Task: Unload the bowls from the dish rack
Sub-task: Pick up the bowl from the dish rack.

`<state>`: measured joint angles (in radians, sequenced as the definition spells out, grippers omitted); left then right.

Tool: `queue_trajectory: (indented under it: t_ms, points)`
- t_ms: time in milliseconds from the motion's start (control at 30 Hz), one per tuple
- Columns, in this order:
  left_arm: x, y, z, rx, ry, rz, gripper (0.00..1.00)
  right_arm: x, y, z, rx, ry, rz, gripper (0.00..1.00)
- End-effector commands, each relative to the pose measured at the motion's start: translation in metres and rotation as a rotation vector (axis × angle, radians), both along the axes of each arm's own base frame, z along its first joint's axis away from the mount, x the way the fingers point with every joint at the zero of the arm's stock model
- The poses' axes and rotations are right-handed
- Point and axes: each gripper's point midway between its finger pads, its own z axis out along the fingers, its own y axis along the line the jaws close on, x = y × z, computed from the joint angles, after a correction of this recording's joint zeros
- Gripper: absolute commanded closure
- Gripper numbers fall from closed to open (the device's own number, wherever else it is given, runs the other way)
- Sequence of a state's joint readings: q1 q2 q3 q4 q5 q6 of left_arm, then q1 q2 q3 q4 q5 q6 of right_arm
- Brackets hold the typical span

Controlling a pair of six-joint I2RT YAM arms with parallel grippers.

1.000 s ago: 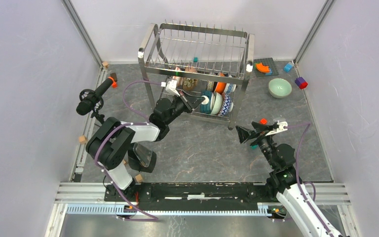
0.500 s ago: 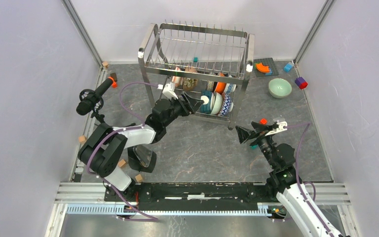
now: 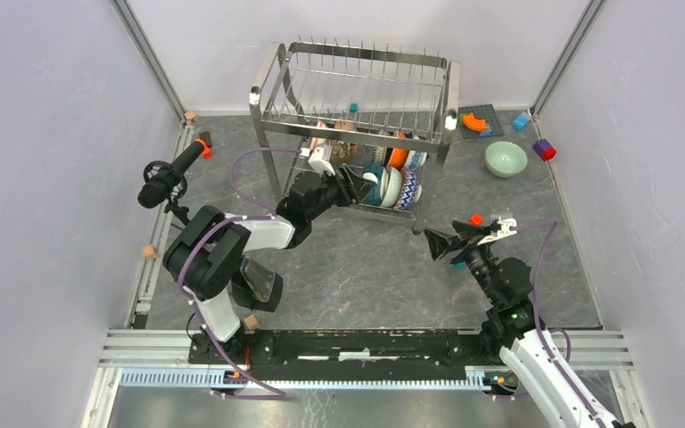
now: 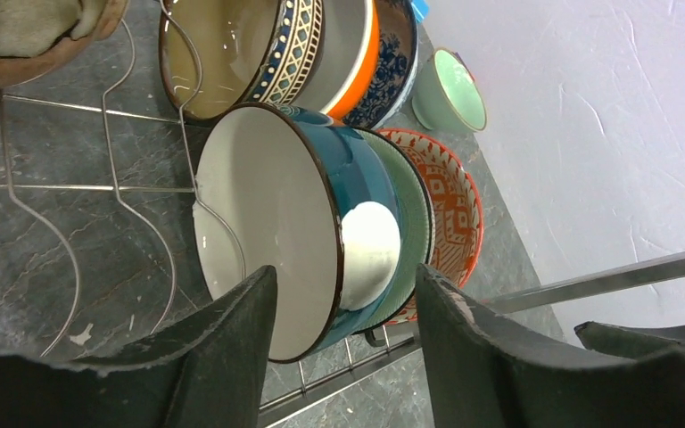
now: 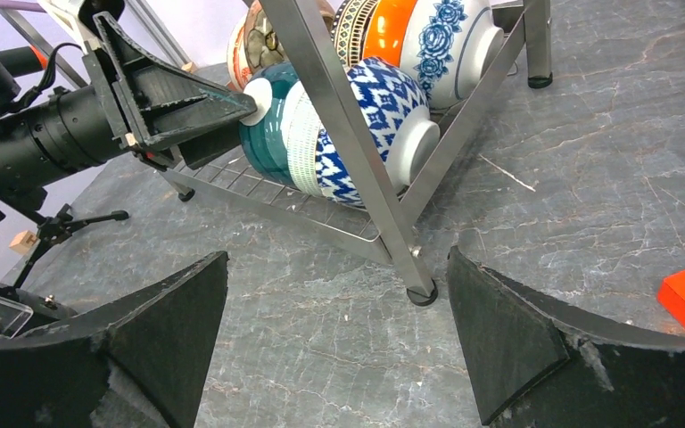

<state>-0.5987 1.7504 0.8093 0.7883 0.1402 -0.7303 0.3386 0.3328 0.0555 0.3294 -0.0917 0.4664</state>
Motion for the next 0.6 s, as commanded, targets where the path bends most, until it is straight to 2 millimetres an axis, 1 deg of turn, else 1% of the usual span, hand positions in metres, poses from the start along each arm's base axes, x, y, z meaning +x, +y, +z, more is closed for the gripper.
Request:
queue_trajectory:
  t_ms: [0, 67, 100, 167, 267, 367, 400, 433, 567]
  points:
    - [0.000, -0.019, 0.005, -0.015, -0.032, -0.094, 0.39, 0.001, 0.001, 0.010, 0.001, -0.045, 0.008, 0.03]
    - [-0.001, -0.022, 0.004, -0.024, -0.026, -0.099, 0.40, 0.001, 0.001, 0.010, -0.001, -0.044, 0.008, 0.03]
    - [-0.002, -0.022, 0.004, -0.024, -0.029, -0.095, 0.39, 0.001, 0.001, 0.011, -0.001, -0.046, 0.008, 0.03]
    - [-0.002, -0.019, 0.005, -0.006, -0.039, -0.070, 0.33, 0.001, 0.001, 0.010, -0.002, -0.045, 0.006, 0.03]
    - [-0.001, -0.012, 0.006, 0.073, -0.062, -0.015, 0.28, 0.001, 0.001, 0.010, -0.003, -0.045, 0.005, 0.03]
    - [0.001, -0.005, 0.006, 0.159, -0.074, 0.039, 0.28, 0.001, 0.001, 0.011, -0.003, -0.047, 0.006, 0.03]
    - [0.000, -0.006, 0.005, 0.183, -0.078, 0.036, 0.29, 0.001, 0.001, 0.011, -0.002, -0.046, 0.007, 0.03]
    - [0.004, -0.003, 0.004, 0.207, -0.082, 0.061, 0.30, 0.001, 0.001, 0.010, -0.002, -0.045, 0.006, 0.03]
    - [0.003, -0.012, -0.002, 0.220, -0.077, 0.035, 0.41, 0.000, 0.001, 0.009, -0.007, -0.043, 0.009, 0.03]
